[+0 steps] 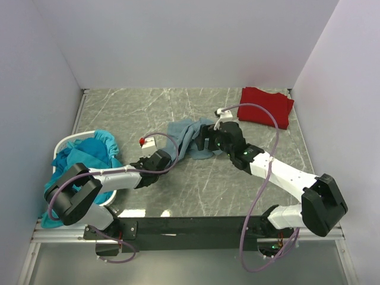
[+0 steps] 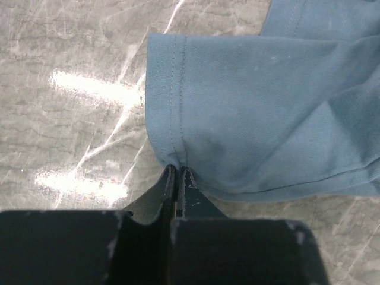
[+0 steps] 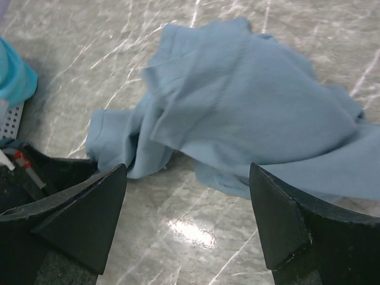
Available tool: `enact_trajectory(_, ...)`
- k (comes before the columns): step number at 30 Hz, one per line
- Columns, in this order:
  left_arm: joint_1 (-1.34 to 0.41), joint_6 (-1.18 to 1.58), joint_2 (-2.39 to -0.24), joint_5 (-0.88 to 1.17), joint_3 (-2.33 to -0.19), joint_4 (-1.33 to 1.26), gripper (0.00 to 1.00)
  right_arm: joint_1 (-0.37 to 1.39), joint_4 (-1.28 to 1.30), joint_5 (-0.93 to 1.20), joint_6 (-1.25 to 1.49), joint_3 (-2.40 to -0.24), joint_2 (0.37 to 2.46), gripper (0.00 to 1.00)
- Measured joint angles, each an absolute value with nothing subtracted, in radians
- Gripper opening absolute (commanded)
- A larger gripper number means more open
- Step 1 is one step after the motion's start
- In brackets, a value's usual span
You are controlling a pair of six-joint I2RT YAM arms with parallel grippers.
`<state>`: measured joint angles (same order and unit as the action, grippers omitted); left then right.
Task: Fold and stack the t-shirts
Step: Flatten the tshirt out
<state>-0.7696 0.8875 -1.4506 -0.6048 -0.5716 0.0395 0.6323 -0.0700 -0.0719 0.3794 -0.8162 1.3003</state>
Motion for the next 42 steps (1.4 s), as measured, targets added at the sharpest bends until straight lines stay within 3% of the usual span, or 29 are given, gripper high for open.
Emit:
enact_trajectory(12,-0.761,0.886,-1.45,-0.598,-0.563,0.015,0.01,0.75,-0.036,-0.268,0.315,-0.941,1.496,0.82)
enact_trajectory(27,-0.759,0.881,-1.448,-0.591,-0.56,0.007,0.01,0.878,0.046,-0.81,0.26,-1.085,1.669,0.64)
enact_trajectory(34,-0.757,0.881,-1.448,-0.589,-0.56,0.007,0.01,0.877,0.082,-0.901,0.268,-1.07,1.644,0.64)
enact_trajectory(42,-0.756,0.881,-1.448,-0.587,-0.56,0.006,0.01,0.872,0.105,-0.889,0.288,-0.994,1.473,0.66)
